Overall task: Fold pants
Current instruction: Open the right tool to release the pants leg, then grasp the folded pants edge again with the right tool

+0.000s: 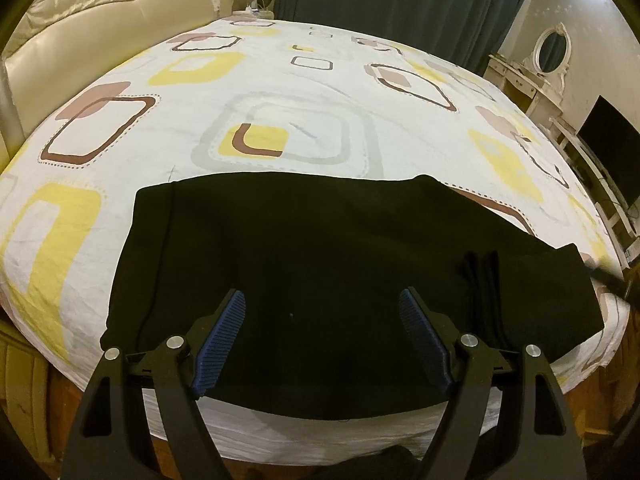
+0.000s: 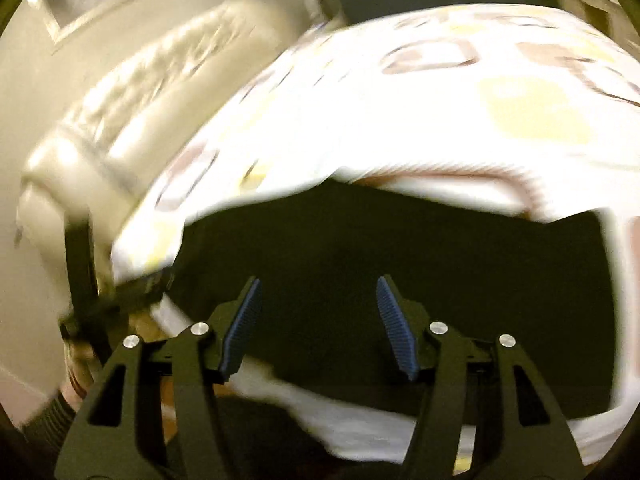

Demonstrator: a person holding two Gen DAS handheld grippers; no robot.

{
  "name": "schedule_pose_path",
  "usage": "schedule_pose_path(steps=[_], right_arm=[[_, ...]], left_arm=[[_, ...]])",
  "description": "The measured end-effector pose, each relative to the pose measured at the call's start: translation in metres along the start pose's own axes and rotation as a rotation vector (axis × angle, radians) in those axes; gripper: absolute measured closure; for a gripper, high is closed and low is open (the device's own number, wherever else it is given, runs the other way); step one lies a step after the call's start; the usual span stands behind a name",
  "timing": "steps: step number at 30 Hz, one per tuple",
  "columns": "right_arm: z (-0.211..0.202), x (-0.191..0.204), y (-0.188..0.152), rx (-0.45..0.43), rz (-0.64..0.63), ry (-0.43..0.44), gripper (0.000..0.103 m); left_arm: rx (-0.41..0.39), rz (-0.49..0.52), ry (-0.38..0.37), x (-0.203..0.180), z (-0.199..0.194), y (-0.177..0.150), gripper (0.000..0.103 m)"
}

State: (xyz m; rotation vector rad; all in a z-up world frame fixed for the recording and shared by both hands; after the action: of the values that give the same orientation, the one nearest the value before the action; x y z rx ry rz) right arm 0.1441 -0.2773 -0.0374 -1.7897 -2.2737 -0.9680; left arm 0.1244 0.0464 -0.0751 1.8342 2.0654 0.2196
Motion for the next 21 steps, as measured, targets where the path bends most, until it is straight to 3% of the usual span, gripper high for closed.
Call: schedule_pose_path(steps=[2, 4, 7, 13, 15, 17, 21], right_arm=[[-0.027, -0.065, 0.014, -0.040, 0.128, -0.048, 0.044], [-0.032, -0.114, 0.017, -0.025, 0.235, -0.059, 0.044], [-0.018, -0.171, 0.011, 0.031, 0.397, 0.033, 0.044], [0.018, -0.207, 0.004, 0.088, 0.512, 0.205, 0.044], [0.027, -0.208, 0.004, 0.099, 0.522, 0.231, 0.072], [0.031, -0.211, 0.002, 0.106, 0.509, 0.194, 0.080], [0.034, -0.215, 0.000, 0.093, 0.526, 0.222, 0.079]], left_arm=[[0.000, -0.002, -0.004, 0.000, 0.000, 0.001, 0.025], [0.002, -0.006, -0.010, -0.001, 0.001, 0.001, 0.025], [0.007, -0.004, -0.012, -0.001, 0.002, 0.000, 0.025], [0.014, 0.027, 0.001, -0.005, 0.004, -0.003, 0.025], [0.015, 0.029, -0.004, -0.006, 0.004, -0.003, 0.025], [0.015, 0.032, -0.005, -0.007, 0.004, -0.003, 0.025], [0.020, 0.039, -0.001, -0.009, 0.005, -0.004, 0.025]])
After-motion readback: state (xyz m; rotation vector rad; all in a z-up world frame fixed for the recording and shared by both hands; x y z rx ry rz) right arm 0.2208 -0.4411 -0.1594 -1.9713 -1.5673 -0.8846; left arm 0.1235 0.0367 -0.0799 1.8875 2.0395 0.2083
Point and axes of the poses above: each gripper's, at about its wrist camera, not at the fingertips, and z roughly the way its jaws point, x to its left, y to its top, the point moved 8 cm from there along z, roughly the way its jaws point, and after that the axes turned 15 degrees about x, right-handed, at the moved point
